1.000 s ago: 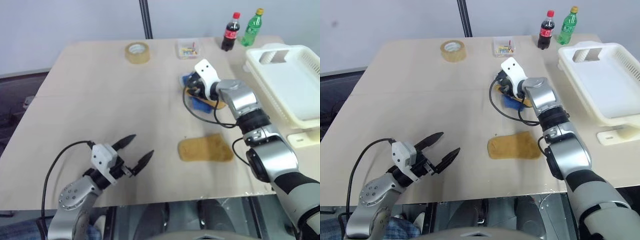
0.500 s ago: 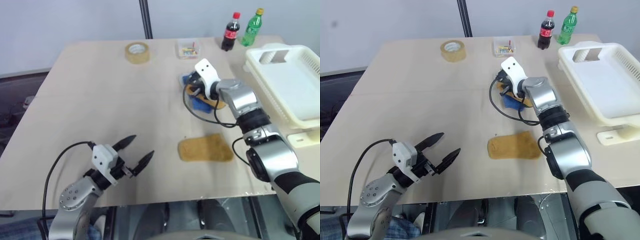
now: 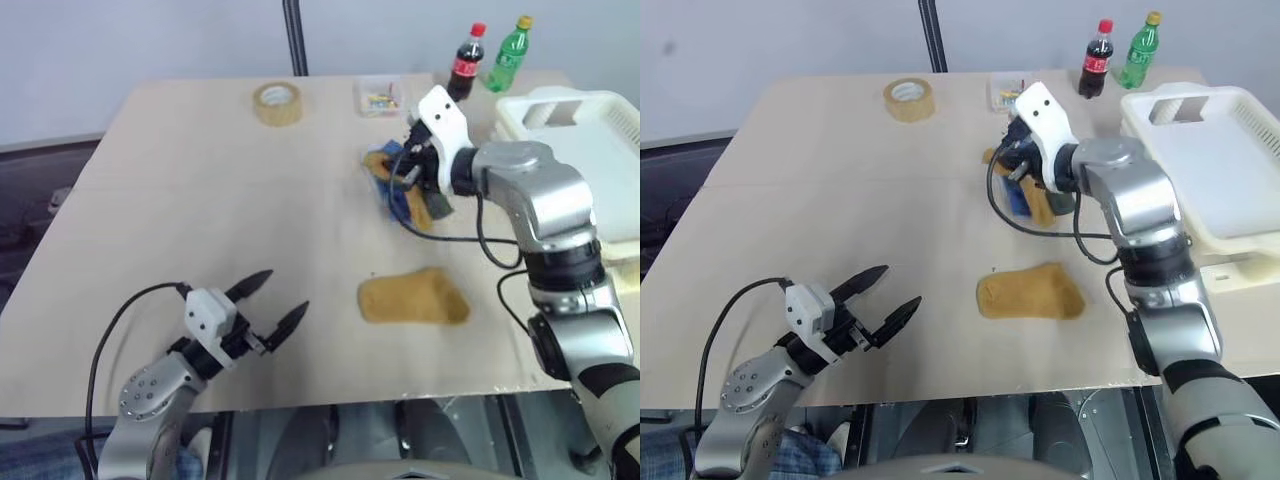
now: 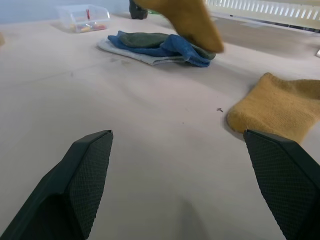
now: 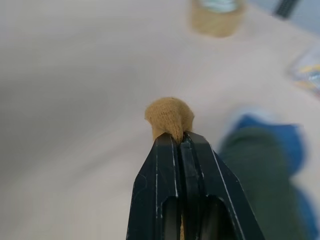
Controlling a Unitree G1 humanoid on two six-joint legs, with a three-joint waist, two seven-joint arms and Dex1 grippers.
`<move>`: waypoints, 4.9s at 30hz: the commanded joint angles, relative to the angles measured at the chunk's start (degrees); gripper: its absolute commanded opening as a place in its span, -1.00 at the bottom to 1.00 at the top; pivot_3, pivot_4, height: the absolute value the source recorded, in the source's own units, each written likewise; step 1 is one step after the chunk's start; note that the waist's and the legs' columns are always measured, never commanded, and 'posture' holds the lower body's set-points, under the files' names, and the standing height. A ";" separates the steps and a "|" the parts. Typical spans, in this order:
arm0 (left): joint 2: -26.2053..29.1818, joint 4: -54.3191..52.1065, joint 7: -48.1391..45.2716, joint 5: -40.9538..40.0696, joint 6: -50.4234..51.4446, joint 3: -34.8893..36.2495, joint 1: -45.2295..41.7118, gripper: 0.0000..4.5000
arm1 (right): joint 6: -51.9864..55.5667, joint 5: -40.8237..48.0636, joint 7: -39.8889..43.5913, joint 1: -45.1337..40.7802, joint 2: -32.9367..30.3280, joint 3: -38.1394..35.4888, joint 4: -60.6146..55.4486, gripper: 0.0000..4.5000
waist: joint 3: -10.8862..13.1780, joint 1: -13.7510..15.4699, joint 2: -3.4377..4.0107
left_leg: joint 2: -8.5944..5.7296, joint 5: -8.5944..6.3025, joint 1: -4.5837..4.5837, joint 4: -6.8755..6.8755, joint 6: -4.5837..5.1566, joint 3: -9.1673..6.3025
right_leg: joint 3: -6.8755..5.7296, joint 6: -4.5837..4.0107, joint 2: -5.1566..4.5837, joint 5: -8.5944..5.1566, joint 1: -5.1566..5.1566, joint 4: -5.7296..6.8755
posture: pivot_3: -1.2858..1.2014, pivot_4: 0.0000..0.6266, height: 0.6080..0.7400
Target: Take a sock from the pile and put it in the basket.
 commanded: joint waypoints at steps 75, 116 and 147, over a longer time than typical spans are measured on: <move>9.86 18.17 -1.02 -11.47 46.77 -1.52 -21.05 -0.99 | 2.83 4.20 -20.99 22.17 6.78 5.45 -8.47 -1.00 | -0.71 0.16 0.18 | -0.11 0.07 0.57 0.18 -0.08 -0.12 | -0.12 0.00 0.09 0.00 0.55 0.14 | 0.03 -0.52 0.97; 0.92 -2.09 4.59 -13.65 37.43 -14.68 -21.98 -0.99 | 29.60 40.46 -25.16 38.18 -21.75 -30.39 -34.76 -1.00 | -0.47 1.66 -0.20 | -0.05 0.01 0.82 0.00 0.02 -0.12 | -0.22 0.01 0.10 -0.03 1.04 -0.19 | 0.03 -0.52 0.97; -1.00 1.38 2.88 -6.75 33.38 -18.89 -20.78 0.17 | 20.15 42.21 -26.29 30.66 -28.57 -22.43 -38.79 -0.06 | -0.39 1.44 -0.22 | -0.02 0.01 0.84 0.01 0.03 -0.13 | -0.25 0.04 0.15 -0.04 1.07 -0.21 | 0.03 -0.52 0.97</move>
